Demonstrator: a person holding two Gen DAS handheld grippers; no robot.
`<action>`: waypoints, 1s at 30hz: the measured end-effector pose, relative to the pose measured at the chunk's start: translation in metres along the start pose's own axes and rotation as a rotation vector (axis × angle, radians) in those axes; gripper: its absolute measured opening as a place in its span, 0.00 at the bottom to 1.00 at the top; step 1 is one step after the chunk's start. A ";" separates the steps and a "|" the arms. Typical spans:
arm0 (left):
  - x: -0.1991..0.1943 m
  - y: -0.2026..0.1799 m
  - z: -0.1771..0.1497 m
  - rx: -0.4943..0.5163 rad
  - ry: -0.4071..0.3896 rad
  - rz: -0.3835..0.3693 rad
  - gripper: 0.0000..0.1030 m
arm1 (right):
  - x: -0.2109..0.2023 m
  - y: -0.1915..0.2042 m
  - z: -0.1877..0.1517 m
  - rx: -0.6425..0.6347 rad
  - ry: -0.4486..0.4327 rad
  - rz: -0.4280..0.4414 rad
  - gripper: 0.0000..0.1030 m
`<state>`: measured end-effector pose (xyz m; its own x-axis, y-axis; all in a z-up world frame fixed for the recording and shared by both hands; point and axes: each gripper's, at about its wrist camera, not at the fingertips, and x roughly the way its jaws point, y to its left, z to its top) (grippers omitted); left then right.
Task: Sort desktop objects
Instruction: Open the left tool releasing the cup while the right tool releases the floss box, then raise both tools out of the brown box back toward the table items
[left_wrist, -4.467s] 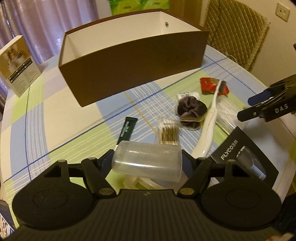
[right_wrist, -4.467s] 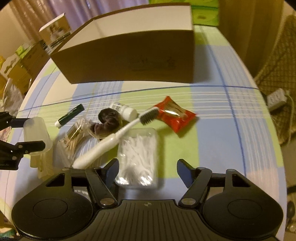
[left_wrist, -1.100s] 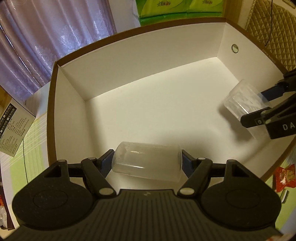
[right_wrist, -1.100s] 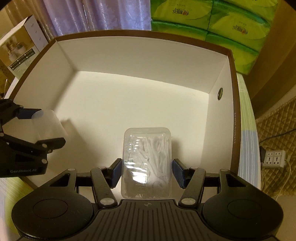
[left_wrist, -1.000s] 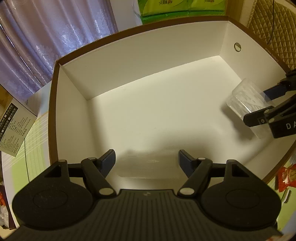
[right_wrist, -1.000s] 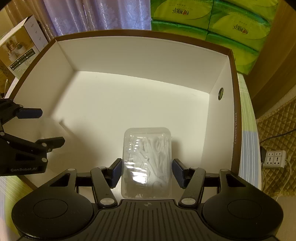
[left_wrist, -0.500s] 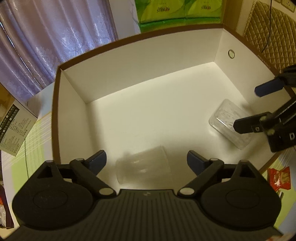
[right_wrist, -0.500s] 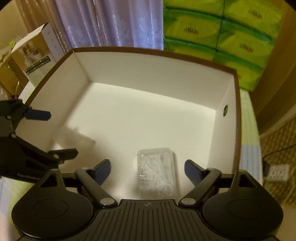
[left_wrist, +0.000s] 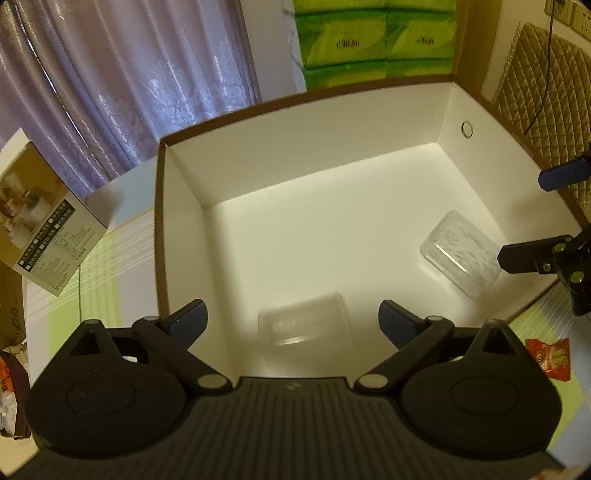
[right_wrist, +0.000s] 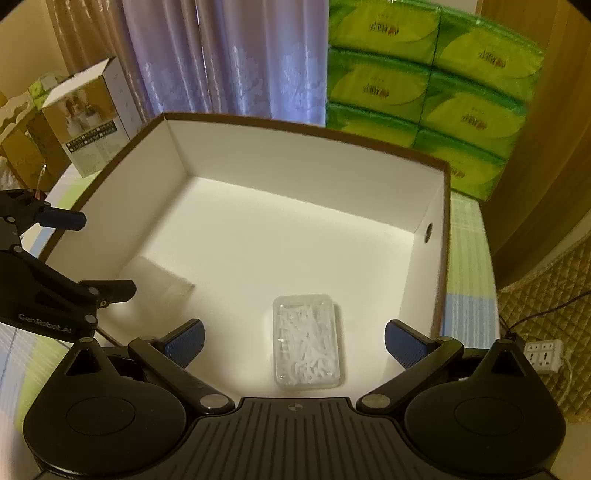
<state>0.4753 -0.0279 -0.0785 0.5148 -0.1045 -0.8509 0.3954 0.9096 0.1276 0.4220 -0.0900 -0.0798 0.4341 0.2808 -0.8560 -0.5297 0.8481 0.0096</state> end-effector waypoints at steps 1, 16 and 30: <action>-0.004 -0.001 0.000 -0.003 -0.005 0.001 0.96 | -0.003 0.000 -0.001 0.001 -0.005 0.000 0.98; -0.064 -0.013 -0.012 -0.065 -0.057 0.025 0.96 | -0.055 -0.003 -0.018 0.008 -0.076 0.006 0.98; -0.133 -0.035 -0.051 -0.135 -0.125 0.061 0.96 | -0.117 0.003 -0.052 0.016 -0.160 0.061 0.98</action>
<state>0.3540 -0.0250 0.0043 0.6287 -0.0887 -0.7726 0.2595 0.9605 0.1008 0.3314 -0.1436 -0.0063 0.5124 0.3988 -0.7605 -0.5477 0.8339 0.0683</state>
